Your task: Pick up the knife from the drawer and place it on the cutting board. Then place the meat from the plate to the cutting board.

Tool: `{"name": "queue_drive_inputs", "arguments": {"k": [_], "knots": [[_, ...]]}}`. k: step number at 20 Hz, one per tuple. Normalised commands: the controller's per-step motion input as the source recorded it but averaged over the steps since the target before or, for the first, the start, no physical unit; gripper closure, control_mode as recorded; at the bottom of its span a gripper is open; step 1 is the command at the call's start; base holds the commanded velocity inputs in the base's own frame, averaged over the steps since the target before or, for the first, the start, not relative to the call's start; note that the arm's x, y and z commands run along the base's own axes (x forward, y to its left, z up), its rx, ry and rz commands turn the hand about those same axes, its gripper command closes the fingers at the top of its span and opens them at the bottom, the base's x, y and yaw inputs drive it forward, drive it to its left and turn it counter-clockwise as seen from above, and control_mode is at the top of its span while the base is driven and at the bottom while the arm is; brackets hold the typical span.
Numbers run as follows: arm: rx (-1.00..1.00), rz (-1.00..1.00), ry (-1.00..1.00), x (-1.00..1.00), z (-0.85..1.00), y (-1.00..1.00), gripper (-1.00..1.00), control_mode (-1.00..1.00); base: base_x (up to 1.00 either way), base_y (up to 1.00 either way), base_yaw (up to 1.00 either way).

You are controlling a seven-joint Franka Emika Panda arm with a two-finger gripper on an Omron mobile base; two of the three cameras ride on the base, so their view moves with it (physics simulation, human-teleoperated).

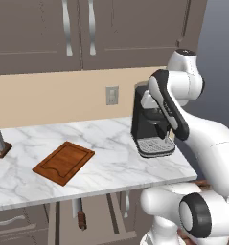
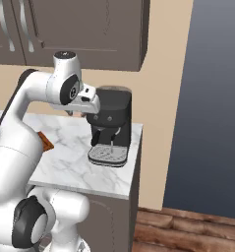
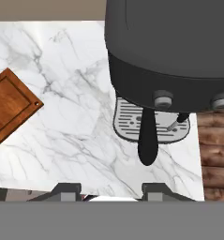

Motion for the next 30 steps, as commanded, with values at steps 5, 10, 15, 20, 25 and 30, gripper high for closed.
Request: {"name": "queue_drive_inputs", "arguments": {"k": [5, 10, 15, 20, 25, 30], "knots": [[0.00, 0.00, -0.07, -0.34, 0.00, 0.00, -1.00, -1.00, 0.00, 0.00, 0.00], [0.00, 0.00, -0.18, -0.58, 0.01, 0.00, -1.00, -1.00, 0.00, 0.00, 0.00], [-0.03, 0.00, -0.17, -0.57, 0.01, 0.02, -1.00, -1.00, 0.00, 0.00, 0.00], [-0.10, 0.00, 0.12, -0.32, 0.04, 0.04, -1.00, -1.00, 0.00, 0.00, 0.00], [-0.12, 0.00, 0.13, -0.40, 0.13, 0.04, -1.00, -1.00, 0.00, 0.00, 0.00], [-0.01, 0.05, -0.01, -0.50, 0.00, 0.01, -1.00, -1.00, 0.00, 0.00, 0.00]]}}
